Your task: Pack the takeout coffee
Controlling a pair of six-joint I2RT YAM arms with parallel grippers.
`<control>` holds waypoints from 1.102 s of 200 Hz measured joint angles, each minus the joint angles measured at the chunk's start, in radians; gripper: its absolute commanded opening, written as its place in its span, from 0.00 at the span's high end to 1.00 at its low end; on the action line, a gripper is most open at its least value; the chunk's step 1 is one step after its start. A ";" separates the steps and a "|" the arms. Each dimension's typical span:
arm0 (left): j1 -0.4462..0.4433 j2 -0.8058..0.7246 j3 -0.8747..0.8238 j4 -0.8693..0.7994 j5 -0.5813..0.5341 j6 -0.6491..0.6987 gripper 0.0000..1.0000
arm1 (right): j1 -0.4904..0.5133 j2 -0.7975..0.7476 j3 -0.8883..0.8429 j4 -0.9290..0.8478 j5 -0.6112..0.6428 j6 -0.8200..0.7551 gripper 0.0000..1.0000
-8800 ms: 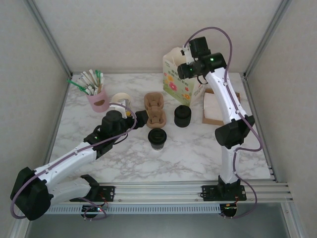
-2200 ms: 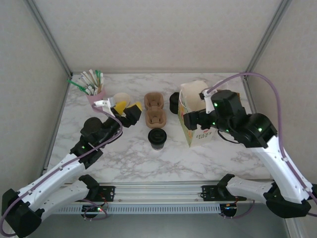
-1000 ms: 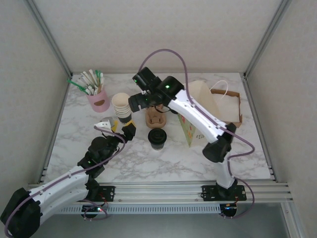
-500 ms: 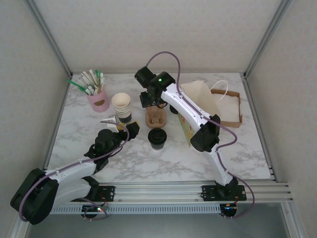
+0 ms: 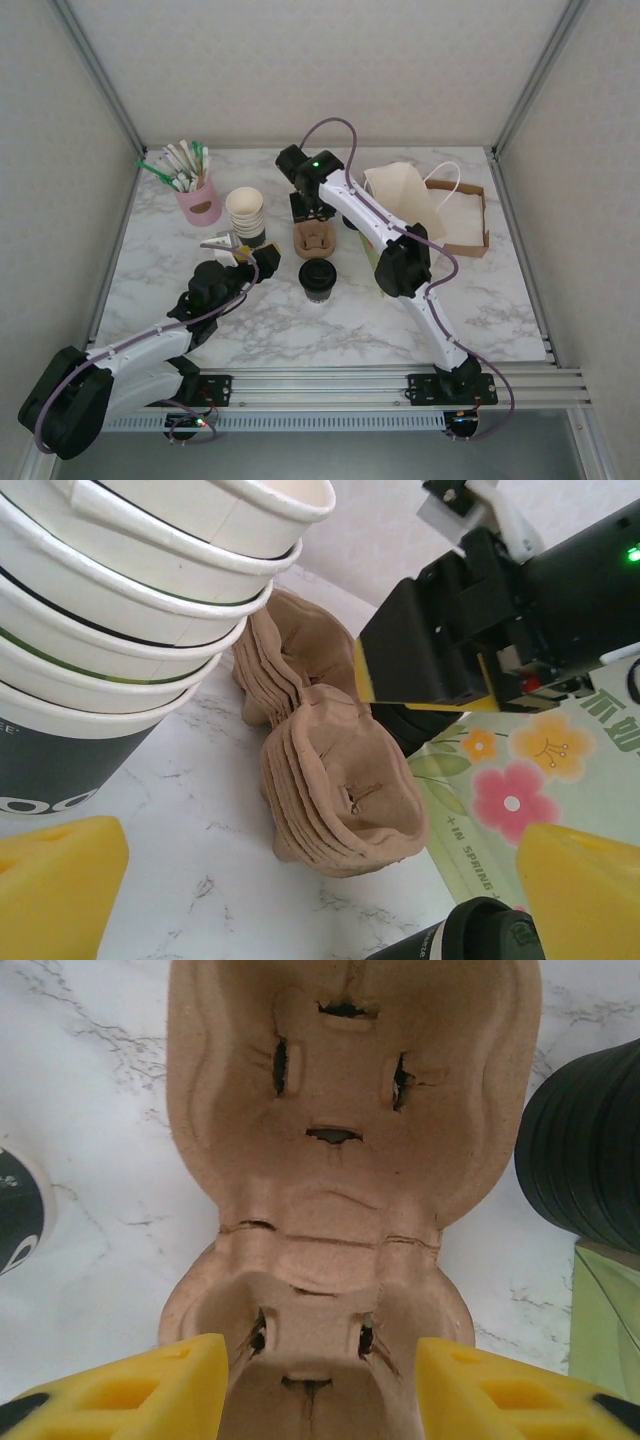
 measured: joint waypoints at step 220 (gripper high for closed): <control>0.000 -0.029 0.000 -0.001 -0.004 0.000 0.00 | -0.042 0.066 0.013 0.053 -0.027 0.035 0.49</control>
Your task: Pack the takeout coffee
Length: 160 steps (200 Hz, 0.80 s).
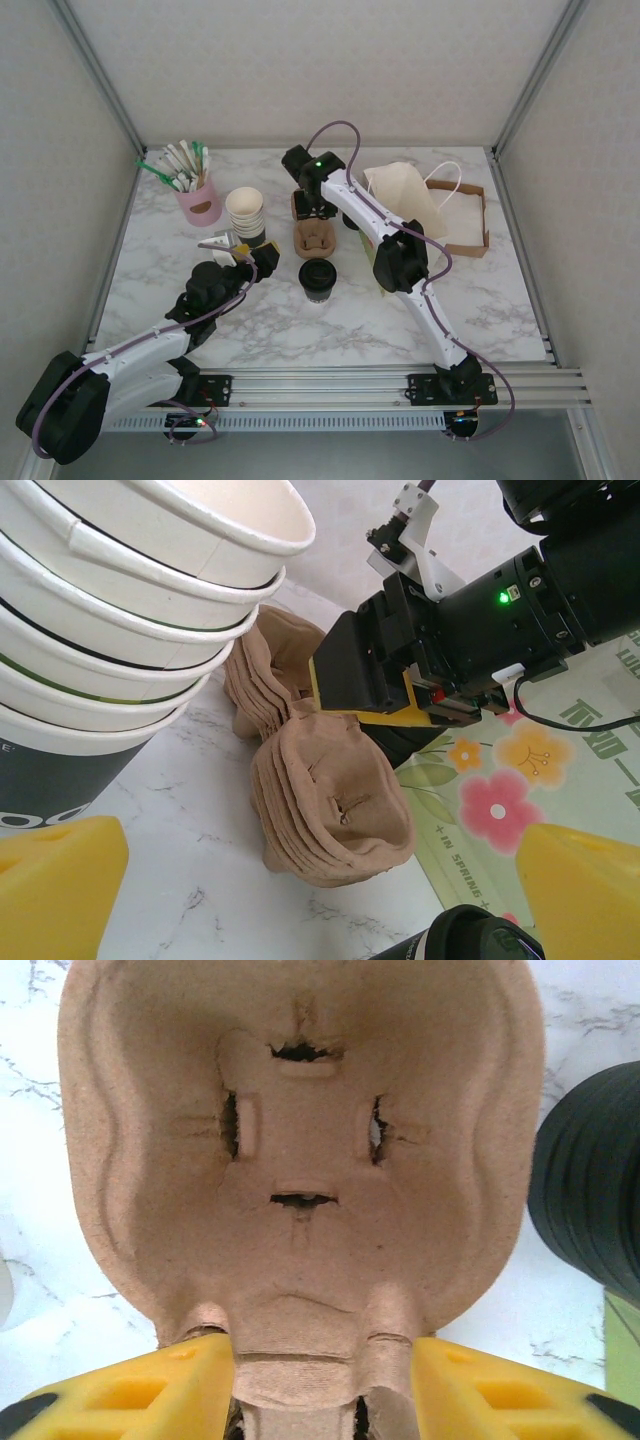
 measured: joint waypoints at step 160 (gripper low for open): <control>0.000 0.000 0.000 0.000 0.000 0.000 0.00 | 0.000 0.027 0.005 0.013 -0.029 0.000 0.57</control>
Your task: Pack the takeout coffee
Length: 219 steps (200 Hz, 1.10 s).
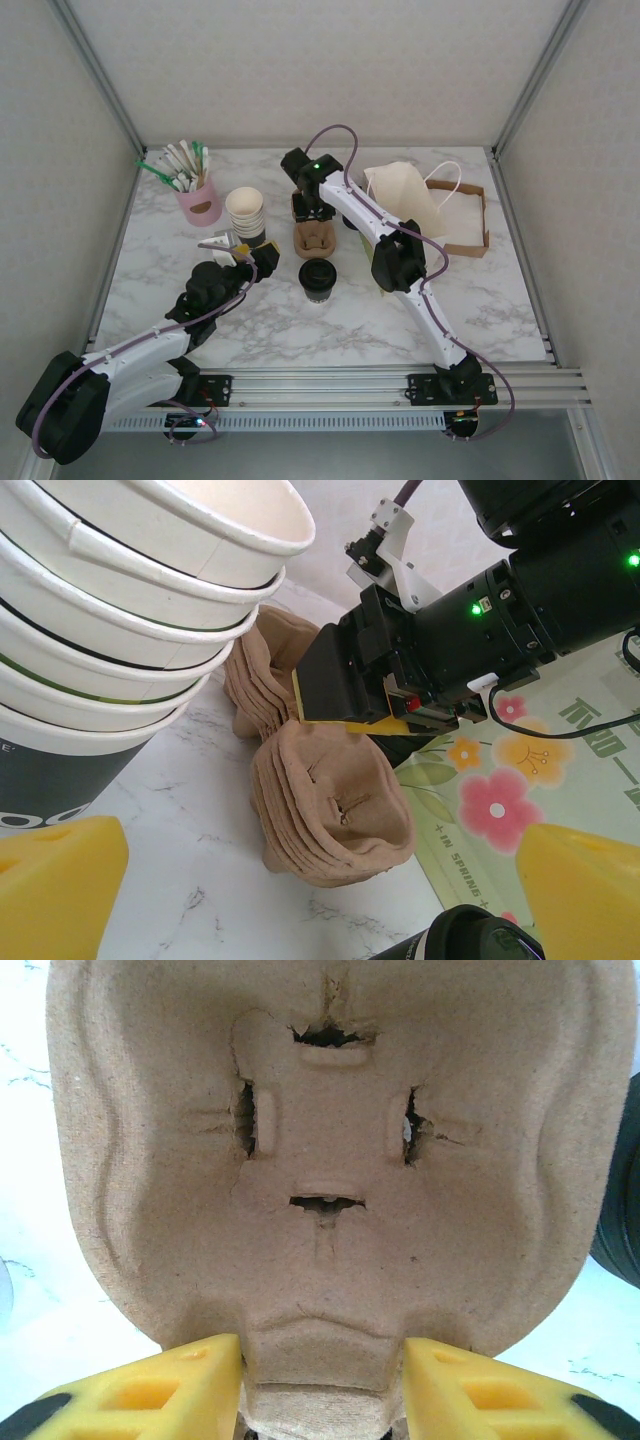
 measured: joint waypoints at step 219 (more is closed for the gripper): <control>0.000 -0.001 0.000 0.000 0.000 0.004 0.00 | 0.000 -0.010 -0.006 0.002 -0.001 -0.001 0.72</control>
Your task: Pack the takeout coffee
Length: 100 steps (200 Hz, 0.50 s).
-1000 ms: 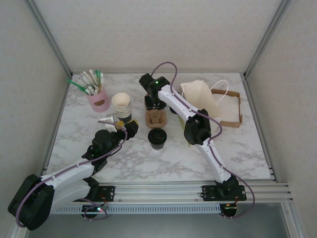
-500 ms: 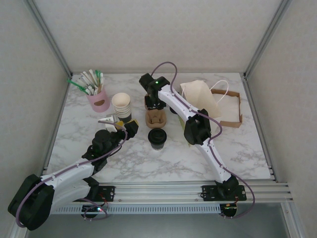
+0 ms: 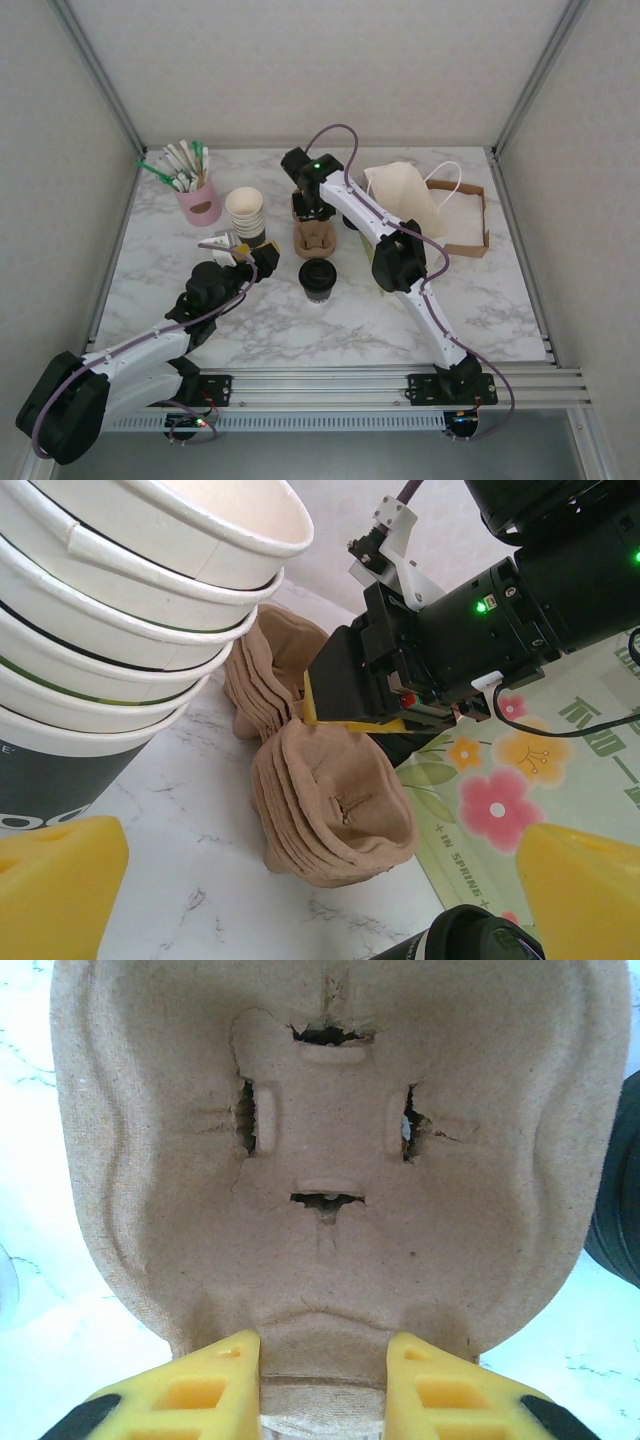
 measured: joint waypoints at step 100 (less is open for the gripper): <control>0.000 0.000 0.000 0.000 0.000 0.000 0.00 | 0.004 -0.072 -0.013 0.006 -0.001 -0.001 0.71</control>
